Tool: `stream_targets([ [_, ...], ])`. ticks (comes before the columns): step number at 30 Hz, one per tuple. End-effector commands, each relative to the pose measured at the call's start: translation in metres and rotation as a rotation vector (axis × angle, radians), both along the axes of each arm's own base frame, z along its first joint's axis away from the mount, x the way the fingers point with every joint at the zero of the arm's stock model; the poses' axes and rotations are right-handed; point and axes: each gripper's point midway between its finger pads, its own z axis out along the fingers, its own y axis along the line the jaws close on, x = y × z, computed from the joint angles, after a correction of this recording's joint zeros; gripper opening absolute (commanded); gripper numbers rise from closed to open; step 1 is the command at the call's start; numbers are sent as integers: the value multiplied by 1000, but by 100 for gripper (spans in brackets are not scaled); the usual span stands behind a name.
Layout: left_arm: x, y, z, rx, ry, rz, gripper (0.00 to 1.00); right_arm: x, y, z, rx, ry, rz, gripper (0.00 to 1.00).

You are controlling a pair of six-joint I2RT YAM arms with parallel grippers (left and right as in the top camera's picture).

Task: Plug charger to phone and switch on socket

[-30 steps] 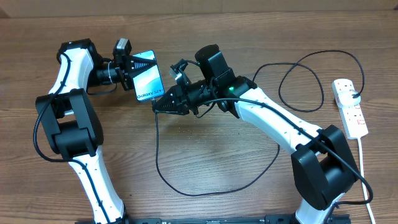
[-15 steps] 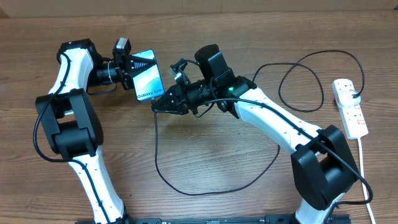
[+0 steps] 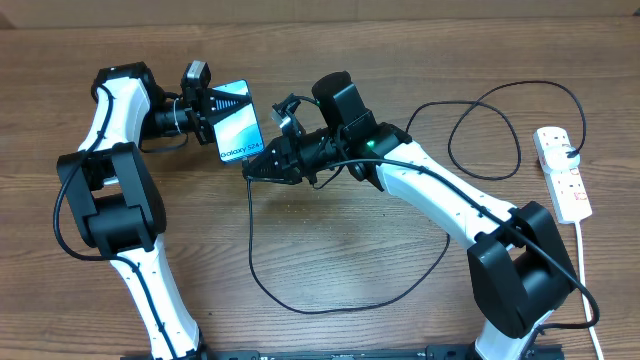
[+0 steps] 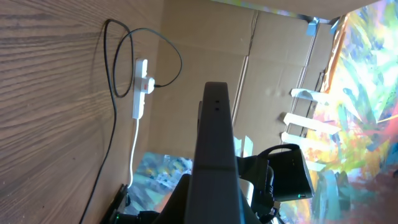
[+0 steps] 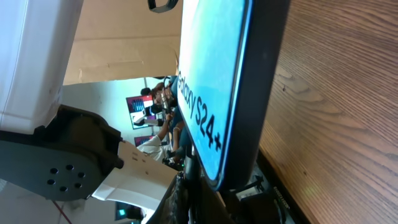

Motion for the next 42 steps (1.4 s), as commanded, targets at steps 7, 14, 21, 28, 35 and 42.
stream_targets([
  [7, 1, -3, 14, -15, -34, 5, 4, 5, 3, 0, -20, -42, -43, 4],
  [14, 1, -3, 14, -15, -34, 5, 4, 10, 2, -3, -35, -46, -66, 4],
  [21, 1, -2, 14, -15, -34, 5, 4, 19, -6, -3, -35, -45, -89, 4],
  [28, 2, -2, 14, -15, -35, 5, 4, 23, -9, -4, -38, -43, -98, 4],
  [35, 1, -3, 14, -14, -35, 4, 4, 27, -9, -6, -51, -56, -119, 4],
  [42, 1, -3, 13, -12, -38, 3, 4, 32, -10, -9, -65, -80, -141, 4],
])
